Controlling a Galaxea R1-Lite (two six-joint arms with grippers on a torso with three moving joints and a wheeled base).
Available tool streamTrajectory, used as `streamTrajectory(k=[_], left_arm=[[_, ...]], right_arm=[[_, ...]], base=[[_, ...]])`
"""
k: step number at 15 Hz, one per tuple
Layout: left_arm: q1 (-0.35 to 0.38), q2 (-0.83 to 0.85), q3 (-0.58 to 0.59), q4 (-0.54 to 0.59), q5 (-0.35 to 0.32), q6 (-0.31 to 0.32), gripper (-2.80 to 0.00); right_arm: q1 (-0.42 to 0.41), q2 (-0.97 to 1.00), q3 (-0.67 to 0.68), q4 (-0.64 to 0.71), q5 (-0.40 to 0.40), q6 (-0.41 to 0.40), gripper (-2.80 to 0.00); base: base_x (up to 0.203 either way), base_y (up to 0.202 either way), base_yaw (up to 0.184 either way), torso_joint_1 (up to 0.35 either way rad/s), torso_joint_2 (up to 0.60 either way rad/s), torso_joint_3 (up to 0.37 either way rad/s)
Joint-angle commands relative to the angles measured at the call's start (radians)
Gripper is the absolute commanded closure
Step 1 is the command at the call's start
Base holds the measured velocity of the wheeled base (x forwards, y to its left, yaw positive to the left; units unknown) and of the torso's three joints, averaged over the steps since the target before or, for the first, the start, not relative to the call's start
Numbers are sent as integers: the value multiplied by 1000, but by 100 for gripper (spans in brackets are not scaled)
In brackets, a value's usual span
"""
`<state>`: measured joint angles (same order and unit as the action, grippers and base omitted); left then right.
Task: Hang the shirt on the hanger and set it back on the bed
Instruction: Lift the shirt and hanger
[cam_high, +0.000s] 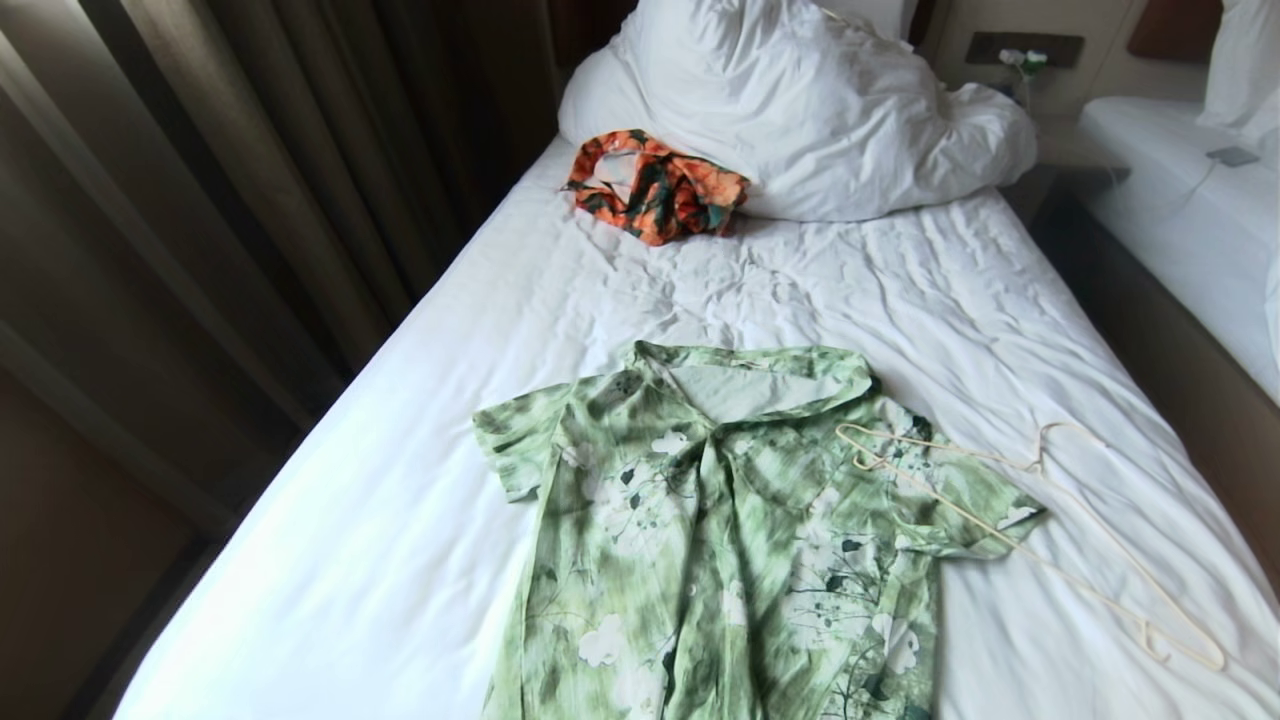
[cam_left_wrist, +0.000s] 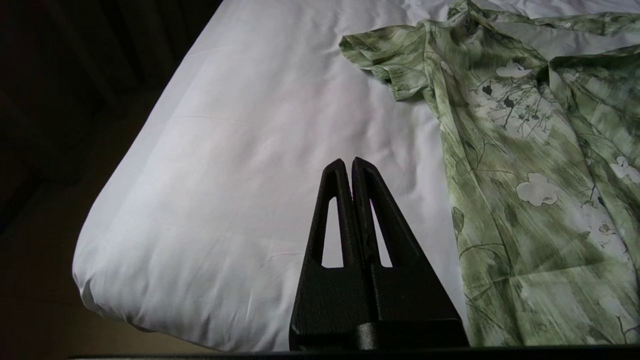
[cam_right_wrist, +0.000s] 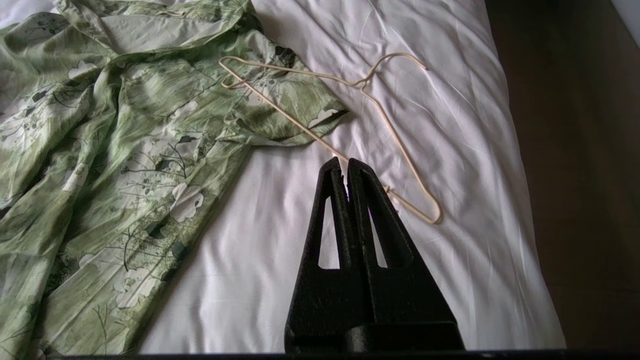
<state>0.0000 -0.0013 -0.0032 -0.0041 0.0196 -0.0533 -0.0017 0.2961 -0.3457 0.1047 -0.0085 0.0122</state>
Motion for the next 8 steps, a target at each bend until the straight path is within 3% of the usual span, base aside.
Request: streamTrajectory(k=[1, 8], left_arm=[[0, 1, 0, 0, 0, 0, 0], [0, 1, 0, 0, 0, 0, 0]], right_arm=[[0, 246, -109, -3, 0, 21, 0], [-5, 845, -407, 2, 13, 242, 0]], base=[[0, 0, 0, 0, 0, 0], [0, 0, 0, 0, 0, 0]])
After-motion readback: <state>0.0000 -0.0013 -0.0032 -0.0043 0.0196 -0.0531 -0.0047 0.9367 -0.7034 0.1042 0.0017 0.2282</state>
